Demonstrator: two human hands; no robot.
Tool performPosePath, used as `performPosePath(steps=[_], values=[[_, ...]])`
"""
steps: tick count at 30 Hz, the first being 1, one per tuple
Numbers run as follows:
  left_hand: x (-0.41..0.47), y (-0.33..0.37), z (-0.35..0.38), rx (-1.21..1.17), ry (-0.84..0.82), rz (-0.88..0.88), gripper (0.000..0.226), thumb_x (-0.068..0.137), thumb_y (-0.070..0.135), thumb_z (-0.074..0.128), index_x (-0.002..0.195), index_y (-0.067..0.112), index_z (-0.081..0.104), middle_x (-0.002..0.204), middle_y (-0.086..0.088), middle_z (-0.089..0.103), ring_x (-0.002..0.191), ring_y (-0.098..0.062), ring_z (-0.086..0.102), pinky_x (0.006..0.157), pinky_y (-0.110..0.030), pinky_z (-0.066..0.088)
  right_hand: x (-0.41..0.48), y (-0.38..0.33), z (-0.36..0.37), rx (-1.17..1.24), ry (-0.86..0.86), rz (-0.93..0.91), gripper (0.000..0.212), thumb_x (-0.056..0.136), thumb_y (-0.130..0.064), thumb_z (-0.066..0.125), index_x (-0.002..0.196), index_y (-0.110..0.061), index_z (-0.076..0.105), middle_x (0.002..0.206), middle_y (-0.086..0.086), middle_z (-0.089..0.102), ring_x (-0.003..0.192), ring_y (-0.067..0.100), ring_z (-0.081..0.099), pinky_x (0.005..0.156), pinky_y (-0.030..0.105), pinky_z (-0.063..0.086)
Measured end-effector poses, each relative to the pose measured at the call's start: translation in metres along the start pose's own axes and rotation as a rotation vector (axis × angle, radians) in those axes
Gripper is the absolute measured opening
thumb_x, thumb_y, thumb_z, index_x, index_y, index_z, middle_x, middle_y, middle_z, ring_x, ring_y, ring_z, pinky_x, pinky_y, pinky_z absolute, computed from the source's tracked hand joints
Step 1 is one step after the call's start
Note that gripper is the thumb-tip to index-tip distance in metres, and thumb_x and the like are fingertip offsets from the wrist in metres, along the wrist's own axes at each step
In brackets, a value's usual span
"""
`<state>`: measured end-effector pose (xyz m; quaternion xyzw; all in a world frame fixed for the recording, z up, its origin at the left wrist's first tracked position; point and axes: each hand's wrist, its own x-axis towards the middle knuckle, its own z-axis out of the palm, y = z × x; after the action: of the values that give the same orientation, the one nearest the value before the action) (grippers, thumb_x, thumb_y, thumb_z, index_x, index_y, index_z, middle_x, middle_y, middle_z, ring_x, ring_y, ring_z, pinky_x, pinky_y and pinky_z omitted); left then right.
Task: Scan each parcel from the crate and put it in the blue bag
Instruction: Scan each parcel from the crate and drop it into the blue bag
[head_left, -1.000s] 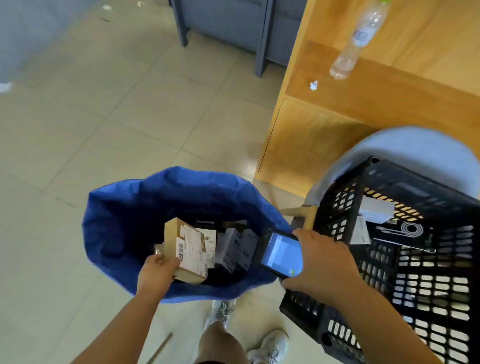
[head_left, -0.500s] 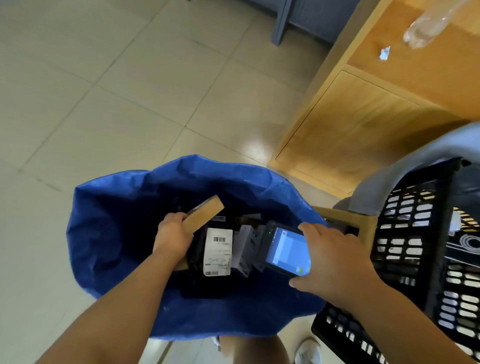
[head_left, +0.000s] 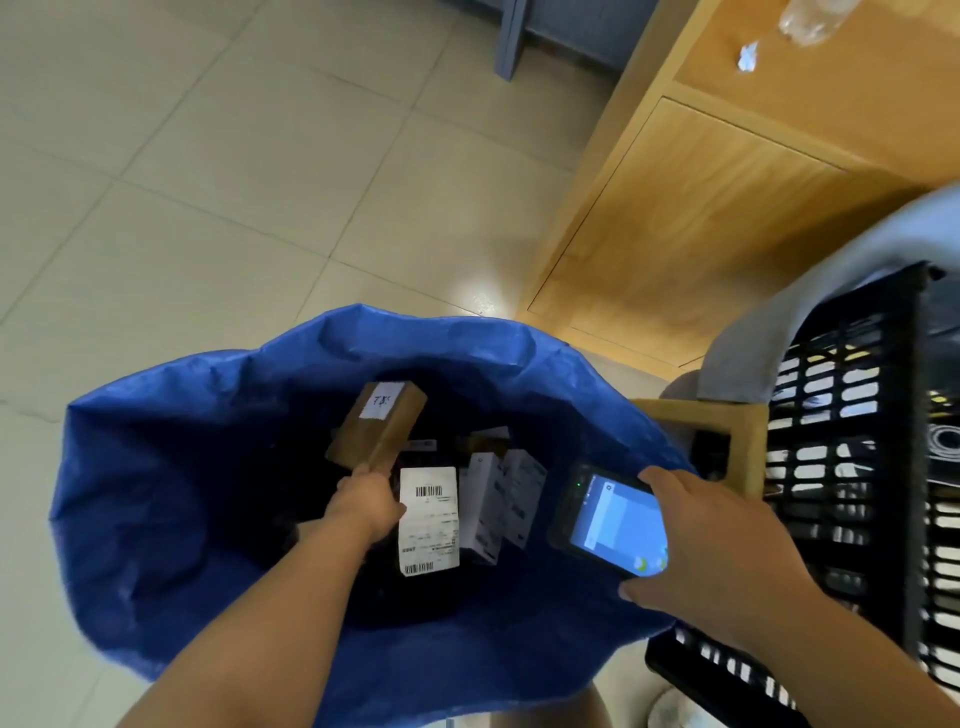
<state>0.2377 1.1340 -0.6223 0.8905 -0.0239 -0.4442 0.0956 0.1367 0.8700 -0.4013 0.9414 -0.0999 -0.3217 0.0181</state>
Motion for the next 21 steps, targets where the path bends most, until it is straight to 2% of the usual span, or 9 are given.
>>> performPosePath(steps=[2,9,13,17,21], values=[[-0.009,-0.003,-0.005,-0.015,0.004,0.009,0.050,0.087,0.034,0.062,0.131,0.013,0.052,0.133,-0.014,0.048,0.117,-0.031,0.052,0.098,-0.037,0.045,-0.009,0.001,-0.006,0.009,0.012,0.004,0.086,0.055,-0.070,0.063,0.126,-0.032,0.031,0.115,-0.016,0.050,0.101,0.011,0.052,0.074,0.029,0.035],[-0.067,0.005,-0.037,-0.081,0.016,0.066,0.035,0.088,0.031,0.063,0.117,0.011,0.060,0.115,-0.009,0.061,0.102,-0.024,0.059,0.088,-0.033,0.050,-0.051,0.007,-0.041,0.102,0.050,0.018,0.084,0.055,-0.068,0.065,0.123,-0.031,0.033,0.115,-0.013,0.051,0.100,0.014,0.053,0.077,0.032,0.042],[-0.111,0.026,-0.058,-0.063,0.062,0.128,0.035,0.089,0.034,0.063,0.116,0.013,0.058,0.114,-0.007,0.063,0.097,-0.020,0.057,0.082,-0.030,0.047,-0.082,0.024,-0.062,0.130,0.064,0.029,0.086,0.057,-0.068,0.067,0.126,-0.029,0.033,0.113,-0.010,0.052,0.099,0.016,0.053,0.078,0.034,0.042],[-0.157,0.058,-0.073,-0.053,0.108,0.185,0.040,0.089,0.040,0.060,0.122,0.018,0.056,0.115,-0.003,0.062,0.100,-0.020,0.059,0.085,-0.032,0.049,-0.111,0.053,-0.075,0.182,0.103,0.060,0.087,0.058,-0.065,0.067,0.128,-0.028,0.032,0.116,-0.009,0.052,0.102,0.018,0.053,0.080,0.035,0.042],[-0.194,0.106,-0.080,-0.047,0.127,0.269,0.036,0.089,0.041,0.058,0.120,0.022,0.056,0.114,0.001,0.062,0.095,-0.017,0.059,0.082,-0.031,0.049,-0.140,0.094,-0.075,0.255,0.159,0.144,0.087,0.057,-0.066,0.069,0.127,-0.028,0.035,0.118,-0.008,0.052,0.104,0.017,0.053,0.082,0.036,0.043]])
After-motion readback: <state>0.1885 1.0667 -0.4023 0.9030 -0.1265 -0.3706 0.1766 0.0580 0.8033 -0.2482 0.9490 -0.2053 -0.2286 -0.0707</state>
